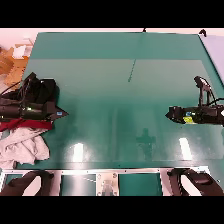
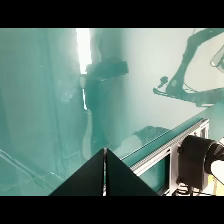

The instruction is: Fold the shirts.

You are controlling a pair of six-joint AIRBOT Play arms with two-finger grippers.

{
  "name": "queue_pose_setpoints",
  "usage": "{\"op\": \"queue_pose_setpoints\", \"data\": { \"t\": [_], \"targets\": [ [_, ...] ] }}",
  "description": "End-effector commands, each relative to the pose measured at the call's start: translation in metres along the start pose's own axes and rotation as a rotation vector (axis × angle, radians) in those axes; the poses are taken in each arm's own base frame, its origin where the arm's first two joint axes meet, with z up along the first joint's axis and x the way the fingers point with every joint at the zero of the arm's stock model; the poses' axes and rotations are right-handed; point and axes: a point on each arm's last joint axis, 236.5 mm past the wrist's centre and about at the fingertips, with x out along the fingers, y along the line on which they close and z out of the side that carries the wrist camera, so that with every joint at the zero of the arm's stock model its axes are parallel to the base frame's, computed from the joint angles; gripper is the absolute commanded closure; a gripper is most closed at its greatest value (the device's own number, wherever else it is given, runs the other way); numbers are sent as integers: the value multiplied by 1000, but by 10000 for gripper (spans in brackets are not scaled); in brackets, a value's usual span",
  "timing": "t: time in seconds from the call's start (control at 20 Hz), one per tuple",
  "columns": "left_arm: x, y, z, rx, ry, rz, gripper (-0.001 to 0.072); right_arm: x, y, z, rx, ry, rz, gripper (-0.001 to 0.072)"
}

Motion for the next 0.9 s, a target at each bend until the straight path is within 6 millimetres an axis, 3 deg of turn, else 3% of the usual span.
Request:
{"op": "queue_pose_setpoints", "data": {
  "t": [0.0,0.45,0.6,0.65,0.75,0.8,0.85],
  "targets": [
    [0,0,0,1,0,0,680,0,0,0,0,0,0,693],
    [0,0,0,0,-3,0,680,0,0,0,0,0,0,693],
    [-5,12,45,12,-192,52,680,0,0,0,0,0,0,693],
    [-12,27,69,23,-295,119,680,0,0,0,0,0,0,693],
    [-44,80,118,124,-467,391,679,0,0,1,0,-7,1,693],
    [-59,105,140,197,-483,531,623,0,1,5,0,-22,4,693],
    [-69,125,159,255,-468,637,296,0,1,9,0,-38,5,693]
  ]
}}
